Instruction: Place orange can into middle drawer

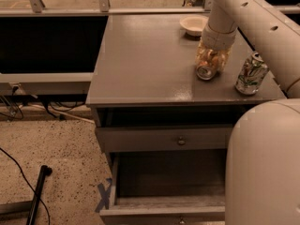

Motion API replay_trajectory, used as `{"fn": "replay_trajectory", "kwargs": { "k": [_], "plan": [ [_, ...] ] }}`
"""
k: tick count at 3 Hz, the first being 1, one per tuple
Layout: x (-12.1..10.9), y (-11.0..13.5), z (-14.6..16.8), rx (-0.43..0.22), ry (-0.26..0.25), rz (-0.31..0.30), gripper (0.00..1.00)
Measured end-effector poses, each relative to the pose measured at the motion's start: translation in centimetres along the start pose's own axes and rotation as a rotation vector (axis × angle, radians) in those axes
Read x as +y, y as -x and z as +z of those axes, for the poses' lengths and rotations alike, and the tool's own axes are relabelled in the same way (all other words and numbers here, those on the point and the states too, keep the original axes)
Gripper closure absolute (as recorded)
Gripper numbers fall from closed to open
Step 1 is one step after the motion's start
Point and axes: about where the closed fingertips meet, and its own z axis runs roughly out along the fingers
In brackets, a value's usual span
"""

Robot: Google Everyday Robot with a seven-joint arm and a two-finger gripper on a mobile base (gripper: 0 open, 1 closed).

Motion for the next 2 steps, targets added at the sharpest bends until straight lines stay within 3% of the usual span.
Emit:
{"fn": "replay_trajectory", "kwargs": {
  "k": [1, 2],
  "plan": [
    [-0.8, 1.6, -0.8, -0.068, -0.078, 0.007, 0.38],
    [-2.4, 4.4, -4.2, -0.183, -0.196, 0.093, 0.56]
  ]
}}
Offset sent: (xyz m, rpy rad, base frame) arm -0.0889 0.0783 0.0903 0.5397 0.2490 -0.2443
